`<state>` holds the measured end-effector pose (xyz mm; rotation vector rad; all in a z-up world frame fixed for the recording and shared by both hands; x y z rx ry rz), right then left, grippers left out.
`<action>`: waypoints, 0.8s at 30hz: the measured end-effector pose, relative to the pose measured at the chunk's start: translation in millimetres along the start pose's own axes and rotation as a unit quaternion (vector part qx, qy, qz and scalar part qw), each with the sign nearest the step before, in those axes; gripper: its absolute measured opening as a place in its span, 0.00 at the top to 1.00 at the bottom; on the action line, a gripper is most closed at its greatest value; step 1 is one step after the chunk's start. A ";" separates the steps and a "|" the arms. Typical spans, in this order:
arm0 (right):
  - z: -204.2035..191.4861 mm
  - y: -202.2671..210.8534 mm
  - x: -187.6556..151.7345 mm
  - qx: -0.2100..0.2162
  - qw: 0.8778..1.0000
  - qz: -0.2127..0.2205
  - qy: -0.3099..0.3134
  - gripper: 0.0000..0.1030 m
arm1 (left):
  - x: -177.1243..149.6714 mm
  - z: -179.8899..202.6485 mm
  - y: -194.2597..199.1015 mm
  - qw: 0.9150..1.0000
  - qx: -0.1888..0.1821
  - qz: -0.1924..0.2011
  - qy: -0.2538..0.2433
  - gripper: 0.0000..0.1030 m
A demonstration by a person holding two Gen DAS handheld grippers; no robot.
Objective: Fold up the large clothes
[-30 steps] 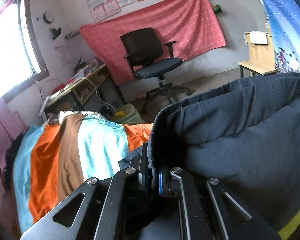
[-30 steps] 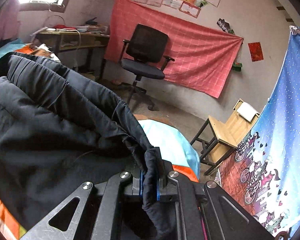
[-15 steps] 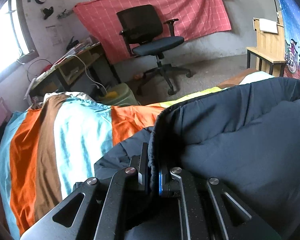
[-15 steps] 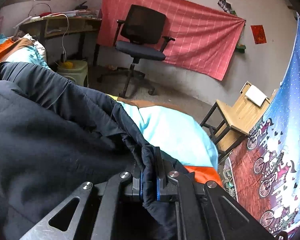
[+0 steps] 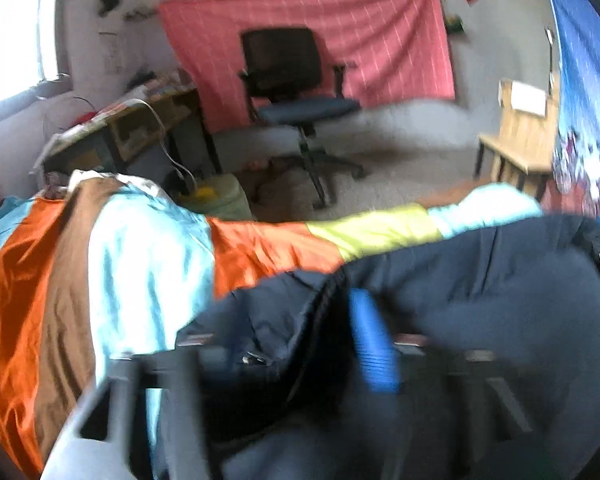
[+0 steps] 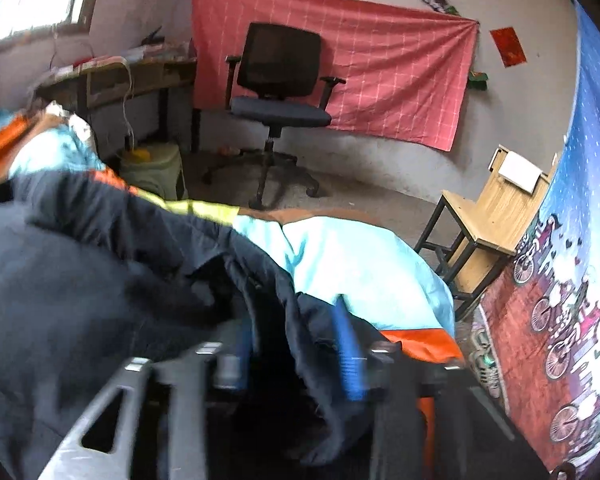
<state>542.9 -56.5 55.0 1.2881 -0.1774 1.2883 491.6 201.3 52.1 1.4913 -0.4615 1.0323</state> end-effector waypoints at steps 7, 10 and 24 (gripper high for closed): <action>12.5 42.4 2.5 0.038 0.996 0.056 -0.050 0.22 | 15.4 -7.9 48.9 0.998 -0.043 0.032 0.046 0.29; 3.3 61.0 -4.4 0.071 0.994 0.071 -0.050 0.17 | 1.7 3.7 66.5 0.997 -0.064 0.029 0.032 0.23; -48.9 34.4 -16.6 0.149 0.987 0.049 -0.036 0.16 | -55.6 47.5 39.3 0.996 -0.080 -0.025 0.010 0.10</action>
Point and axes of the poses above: each gripper's, at about its wrist camera, not at the fingertips, and y roughly against the way its jaws point, z to its right, x to its top, the point moved 4 cm from there along -y, roughly the way its jaws point, and after that the axes turned 15 degrees about y, right-handed, at the moved point
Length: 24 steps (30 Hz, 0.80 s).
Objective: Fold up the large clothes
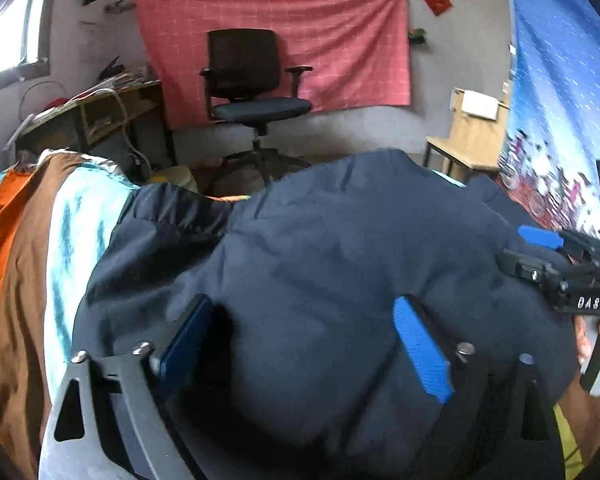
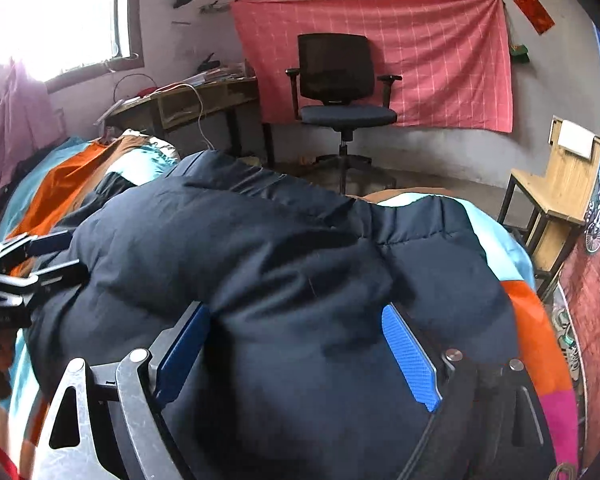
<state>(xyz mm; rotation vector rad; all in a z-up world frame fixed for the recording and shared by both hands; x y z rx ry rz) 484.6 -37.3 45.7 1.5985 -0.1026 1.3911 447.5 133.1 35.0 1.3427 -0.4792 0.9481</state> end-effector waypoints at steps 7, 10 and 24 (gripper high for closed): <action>13.0 -45.6 16.9 -0.003 1.000 -0.023 -0.010 0.15 | 16.2 -6.6 -33.9 0.999 0.044 0.012 0.011 0.09; 16.0 -61.1 19.3 -0.007 0.999 -0.031 -0.011 0.15 | 20.8 -12.3 -43.6 0.998 0.055 0.018 0.014 0.09; 38.5 -113.8 15.4 0.010 0.997 -0.063 -0.040 0.11 | 28.7 -29.8 -73.4 0.998 0.046 0.014 0.031 0.06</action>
Point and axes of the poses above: each gripper's, at about its wrist camera, not at the fingertips, and y roughly against the way its jaws point, z to its right, x to its top, the point moved 4 cm from there along -y, roughly the way its jaws point, and after that the axes turned 15 degrees about y, right-handed, at the moved point
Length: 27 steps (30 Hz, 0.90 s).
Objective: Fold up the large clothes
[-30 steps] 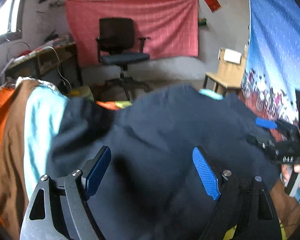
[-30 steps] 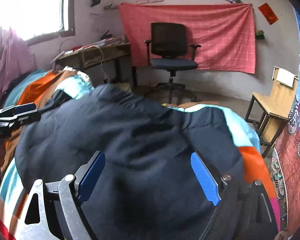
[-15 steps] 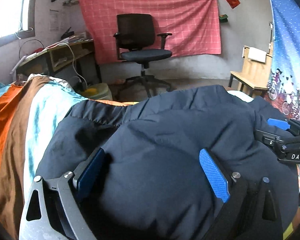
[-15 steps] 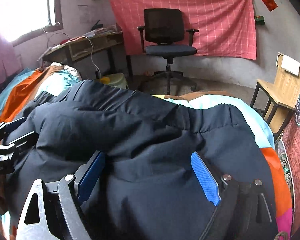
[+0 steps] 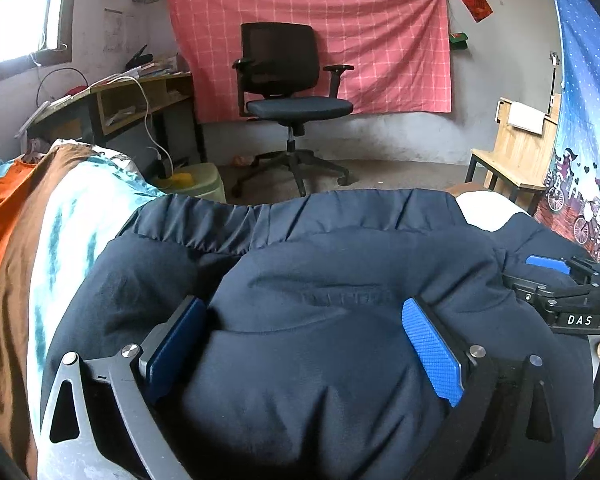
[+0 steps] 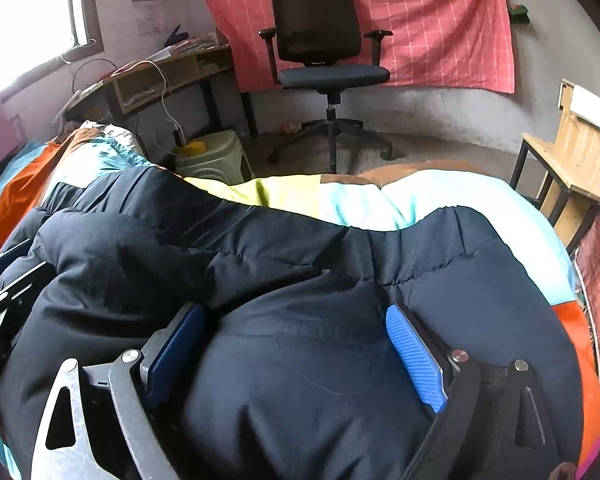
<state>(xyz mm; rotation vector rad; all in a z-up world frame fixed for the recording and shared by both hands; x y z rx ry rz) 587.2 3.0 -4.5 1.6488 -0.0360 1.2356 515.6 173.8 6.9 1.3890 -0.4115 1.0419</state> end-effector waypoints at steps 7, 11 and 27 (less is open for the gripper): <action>5.0 -4.1 -3.2 0.013 1.000 0.002 -0.016 0.11 | 1.9 -0.9 -3.7 1.000 -0.002 -0.006 0.000 0.05; 4.1 -1.5 -5.4 0.013 1.000 0.009 -0.020 0.11 | 2.1 -0.1 -3.9 1.000 -0.001 -0.007 -0.001 0.05; 6.2 36.6 -17.3 -0.023 0.998 0.044 -0.034 0.07 | 19.3 -41.4 26.8 0.998 -0.003 -0.003 0.056 0.05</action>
Point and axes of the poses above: each gripper's, at about its wrist camera, not at the fingertips, and y roughly against the way its jaws point, z to its right, x to its top, the point moved 4 cm from there along -y, roughly the way its jaws point, and after that the axes turned 15 degrees about y, right-handed, at the moved point
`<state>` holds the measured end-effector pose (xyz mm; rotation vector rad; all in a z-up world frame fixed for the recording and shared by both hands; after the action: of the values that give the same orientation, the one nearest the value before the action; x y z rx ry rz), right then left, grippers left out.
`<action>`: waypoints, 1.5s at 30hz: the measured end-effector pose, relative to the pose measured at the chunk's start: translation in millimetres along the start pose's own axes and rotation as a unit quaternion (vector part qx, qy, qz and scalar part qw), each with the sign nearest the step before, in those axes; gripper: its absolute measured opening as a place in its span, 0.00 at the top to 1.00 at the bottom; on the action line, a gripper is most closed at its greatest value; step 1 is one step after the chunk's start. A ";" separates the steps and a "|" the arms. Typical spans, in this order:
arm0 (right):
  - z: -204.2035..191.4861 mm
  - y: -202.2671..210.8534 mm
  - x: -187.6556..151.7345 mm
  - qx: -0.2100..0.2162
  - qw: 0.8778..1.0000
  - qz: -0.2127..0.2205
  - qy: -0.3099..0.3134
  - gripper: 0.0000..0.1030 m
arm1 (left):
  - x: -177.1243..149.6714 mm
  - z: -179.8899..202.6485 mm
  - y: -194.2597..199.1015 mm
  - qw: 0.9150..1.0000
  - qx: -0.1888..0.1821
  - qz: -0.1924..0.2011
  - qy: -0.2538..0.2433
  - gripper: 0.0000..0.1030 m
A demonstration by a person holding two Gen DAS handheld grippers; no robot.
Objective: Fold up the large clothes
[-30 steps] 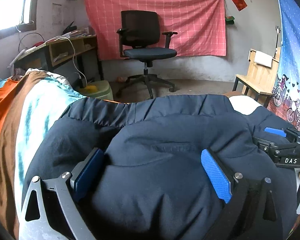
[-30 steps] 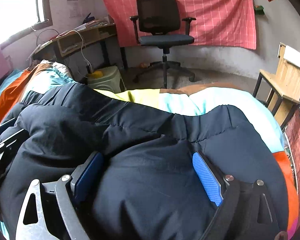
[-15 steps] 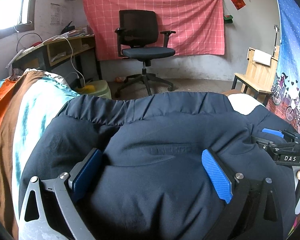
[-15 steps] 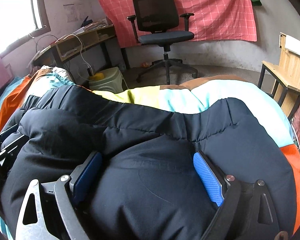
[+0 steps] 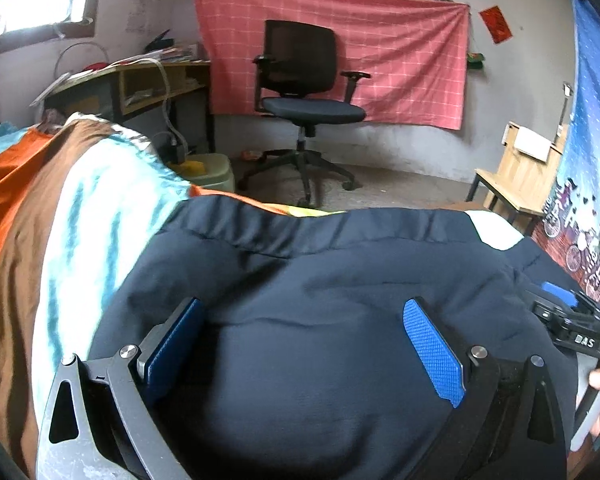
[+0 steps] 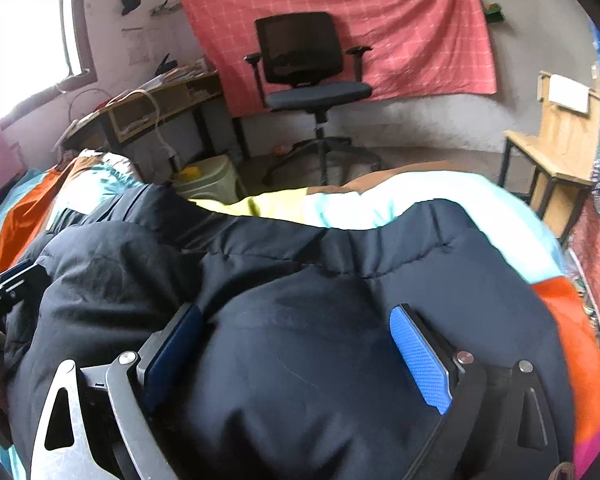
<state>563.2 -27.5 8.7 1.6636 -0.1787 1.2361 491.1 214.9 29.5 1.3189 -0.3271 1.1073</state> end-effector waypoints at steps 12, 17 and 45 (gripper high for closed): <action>18.1 23.5 -4.1 -0.062 0.998 -0.011 -0.025 0.06 | 7.2 -60.6 7.7 0.994 0.107 0.001 0.031 0.05; 33.4 29.8 -10.8 -0.080 0.996 -0.025 -0.035 0.06 | 8.7 -103.4 10.4 0.989 0.113 -0.015 0.099 0.05; 69.2 115.2 -83.8 -0.045 0.996 -0.031 -0.075 0.05 | -14.0 -105.9 47.9 0.991 -0.004 -0.117 0.057 0.05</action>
<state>496.5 -170.8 17.4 1.6719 -0.2680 1.0417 406.6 294.9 17.2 1.2465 -0.0890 0.9765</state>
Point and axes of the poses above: each gripper's, at about its wrist camera, not at the fingertips, and y roughly against the way its jaws point, z to its right, x to its top, the point moved 4 cm from there along -y, roughly the way its jaws point, and after that the axes turned 15 degrees about y, right-handed, at the moved point
